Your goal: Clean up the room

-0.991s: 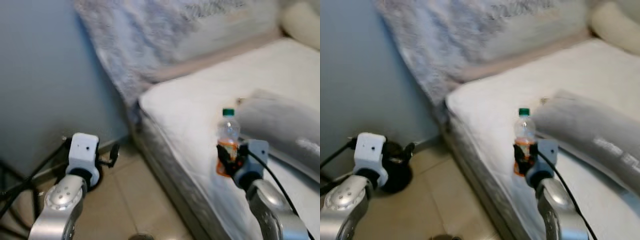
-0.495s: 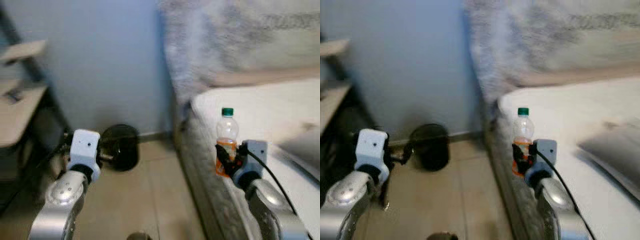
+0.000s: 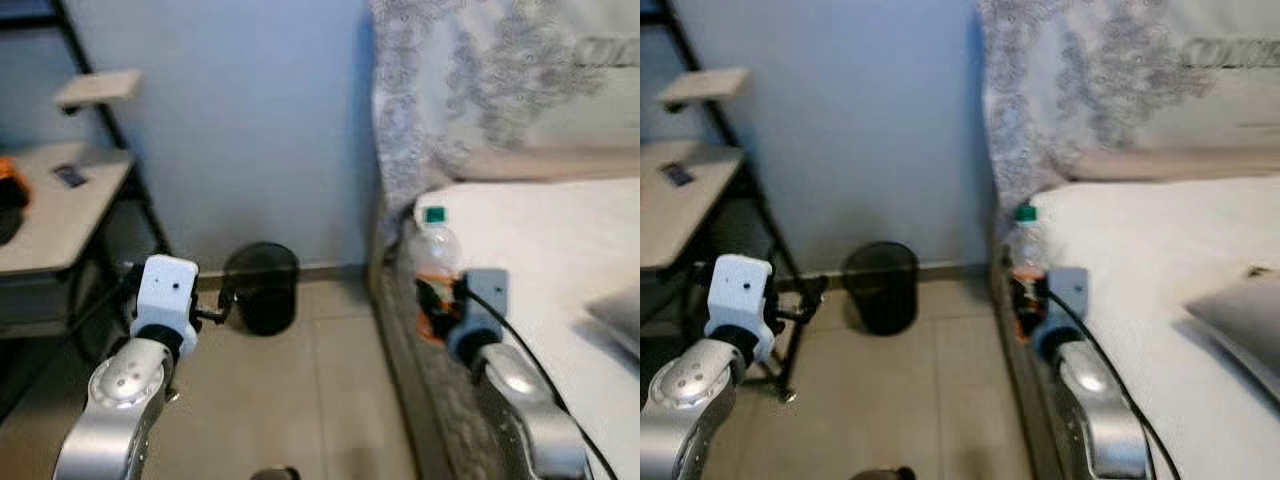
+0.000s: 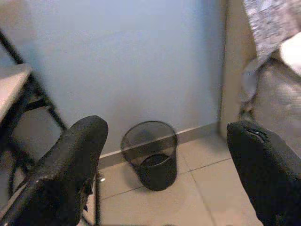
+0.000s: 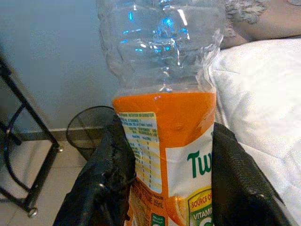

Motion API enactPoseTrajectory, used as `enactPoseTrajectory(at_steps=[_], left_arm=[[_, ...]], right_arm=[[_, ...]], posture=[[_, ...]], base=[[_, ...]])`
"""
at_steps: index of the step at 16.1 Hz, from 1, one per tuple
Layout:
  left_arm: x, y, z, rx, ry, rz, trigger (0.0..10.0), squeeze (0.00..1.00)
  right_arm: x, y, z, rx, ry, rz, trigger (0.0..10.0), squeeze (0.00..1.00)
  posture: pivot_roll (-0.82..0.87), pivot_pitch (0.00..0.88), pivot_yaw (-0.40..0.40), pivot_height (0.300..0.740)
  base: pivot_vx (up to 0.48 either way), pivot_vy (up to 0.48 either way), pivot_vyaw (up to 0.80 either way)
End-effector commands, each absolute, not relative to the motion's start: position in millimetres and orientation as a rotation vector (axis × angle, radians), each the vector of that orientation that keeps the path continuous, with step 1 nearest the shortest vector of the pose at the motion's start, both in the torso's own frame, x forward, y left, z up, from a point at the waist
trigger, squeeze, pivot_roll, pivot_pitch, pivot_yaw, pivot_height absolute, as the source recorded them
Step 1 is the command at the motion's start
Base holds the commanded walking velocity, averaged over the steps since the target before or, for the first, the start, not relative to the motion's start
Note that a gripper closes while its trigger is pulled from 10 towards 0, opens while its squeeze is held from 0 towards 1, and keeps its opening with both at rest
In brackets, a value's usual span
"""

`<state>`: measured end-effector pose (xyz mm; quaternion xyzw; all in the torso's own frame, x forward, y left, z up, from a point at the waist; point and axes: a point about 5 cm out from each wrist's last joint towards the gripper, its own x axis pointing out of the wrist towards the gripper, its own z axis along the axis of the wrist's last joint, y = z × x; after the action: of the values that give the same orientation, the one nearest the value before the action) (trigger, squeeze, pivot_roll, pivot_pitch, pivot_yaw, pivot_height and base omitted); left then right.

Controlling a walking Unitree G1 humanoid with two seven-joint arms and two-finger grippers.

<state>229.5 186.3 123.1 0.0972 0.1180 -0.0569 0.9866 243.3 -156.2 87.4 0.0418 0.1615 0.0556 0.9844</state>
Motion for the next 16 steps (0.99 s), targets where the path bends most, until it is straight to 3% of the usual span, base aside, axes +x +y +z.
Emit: enactPoseTrajectory(at_steps=[1, 6, 16], left_arm=[[232, 186, 126, 0.206, 0.223, -0.121, 10.0, 0.0], [236, 188, 127, 0.206, 0.222, -0.115, 10.0, 0.0], [241, 190, 127, 0.206, 0.232, -0.115, 10.0, 0.0]], right_arm=[[245, -158, 88, 0.087, 0.319, 0.108, 10.0, 0.0], [251, -153, 90, 0.078, 0.297, 0.124, 10.0, 0.0], [256, -151, 87, 0.038, 0.304, 0.13, 10.0, 0.0]], posture=[[-0.01, 0.0, 0.04, 0.74], [-0.01, 0.0, 0.054, 0.74], [-0.01, 0.0, 0.056, 0.74]], base=[[0.289, 0.0, 0.0], [0.353, 0.0, 0.76], [0.382, 0.0, 0.0]])
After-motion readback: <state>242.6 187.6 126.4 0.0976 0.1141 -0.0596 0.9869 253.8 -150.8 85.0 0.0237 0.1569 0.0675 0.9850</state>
